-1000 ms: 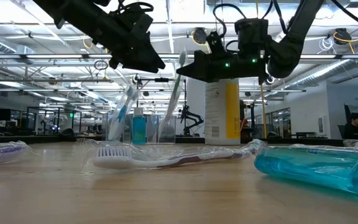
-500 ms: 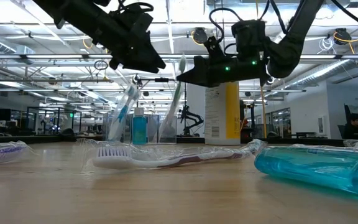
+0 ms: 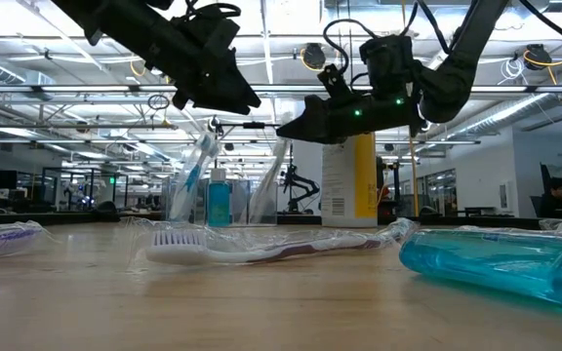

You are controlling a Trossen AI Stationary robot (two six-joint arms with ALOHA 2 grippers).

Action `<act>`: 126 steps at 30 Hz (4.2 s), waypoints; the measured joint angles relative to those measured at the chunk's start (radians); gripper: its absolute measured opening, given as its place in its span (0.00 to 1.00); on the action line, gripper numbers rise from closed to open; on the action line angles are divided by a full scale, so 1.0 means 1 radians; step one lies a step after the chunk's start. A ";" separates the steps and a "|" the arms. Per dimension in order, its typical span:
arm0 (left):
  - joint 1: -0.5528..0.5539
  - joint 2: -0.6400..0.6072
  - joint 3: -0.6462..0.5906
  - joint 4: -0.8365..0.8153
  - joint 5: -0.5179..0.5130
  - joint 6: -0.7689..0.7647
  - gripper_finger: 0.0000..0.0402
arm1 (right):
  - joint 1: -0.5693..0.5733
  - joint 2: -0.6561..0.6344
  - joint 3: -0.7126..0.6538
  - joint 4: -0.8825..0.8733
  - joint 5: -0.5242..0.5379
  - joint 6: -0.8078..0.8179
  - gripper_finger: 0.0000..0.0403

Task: Pick & Place toothbrushing station
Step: Put the green toothbrush into the transparent organizer, then put the purple toothbrush into the transparent organizer

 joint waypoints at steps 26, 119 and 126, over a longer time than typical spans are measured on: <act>-0.072 0.000 0.000 -0.041 0.370 -0.095 0.42 | 0.082 -0.313 -0.001 -0.246 0.003 -0.117 0.38; 0.061 -0.126 -0.152 0.385 -0.508 0.113 0.00 | 0.119 -0.332 -0.001 -0.255 0.003 -0.214 0.35; 0.158 -0.088 -0.382 0.819 -0.394 0.193 0.00 | 0.119 -0.332 -0.001 -0.251 0.003 -0.214 0.35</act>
